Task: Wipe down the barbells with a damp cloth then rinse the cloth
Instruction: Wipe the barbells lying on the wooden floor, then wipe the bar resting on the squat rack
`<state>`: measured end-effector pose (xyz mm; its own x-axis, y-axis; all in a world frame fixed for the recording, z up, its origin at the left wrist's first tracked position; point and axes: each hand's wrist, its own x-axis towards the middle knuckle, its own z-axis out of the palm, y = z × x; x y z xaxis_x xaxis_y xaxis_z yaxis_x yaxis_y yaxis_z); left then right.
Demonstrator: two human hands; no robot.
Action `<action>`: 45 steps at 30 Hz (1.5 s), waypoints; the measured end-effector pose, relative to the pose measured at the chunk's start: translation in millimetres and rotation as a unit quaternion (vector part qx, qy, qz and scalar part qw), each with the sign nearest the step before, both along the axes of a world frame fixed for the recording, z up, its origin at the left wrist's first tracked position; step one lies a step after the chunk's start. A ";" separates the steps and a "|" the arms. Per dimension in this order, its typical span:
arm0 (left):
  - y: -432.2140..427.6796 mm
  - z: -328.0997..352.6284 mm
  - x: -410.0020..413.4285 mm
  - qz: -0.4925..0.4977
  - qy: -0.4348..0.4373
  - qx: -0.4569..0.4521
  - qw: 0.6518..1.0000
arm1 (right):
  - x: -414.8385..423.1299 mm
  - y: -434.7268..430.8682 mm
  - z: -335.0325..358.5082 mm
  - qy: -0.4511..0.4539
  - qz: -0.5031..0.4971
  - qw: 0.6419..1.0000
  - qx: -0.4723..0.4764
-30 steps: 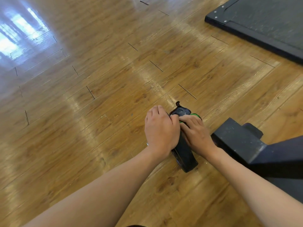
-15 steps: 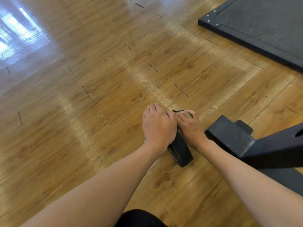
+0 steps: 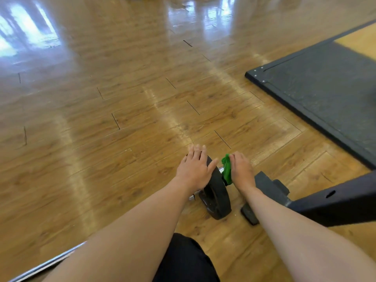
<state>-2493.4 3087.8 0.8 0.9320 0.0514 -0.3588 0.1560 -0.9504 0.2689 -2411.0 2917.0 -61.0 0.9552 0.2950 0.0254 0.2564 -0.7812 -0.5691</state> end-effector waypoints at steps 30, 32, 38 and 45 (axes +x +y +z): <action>282.5 258.6 -242.6 0.056 -0.003 0.249 0.967 | -185.2 324.2 302.6 -0.091 0.374 0.922 -0.034; 290.5 314.9 -251.2 0.064 0.001 0.244 0.968 | -201.7 329.6 356.9 -0.097 0.385 0.916 -0.058; 289.3 503.0 -280.6 0.068 -0.012 0.235 0.970 | -221.3 334.3 536.1 -0.044 0.351 0.934 -0.048; 293.2 726.1 -312.9 0.069 -0.055 0.258 0.962 | -246.5 320.7 749.3 -0.033 0.303 0.950 -0.062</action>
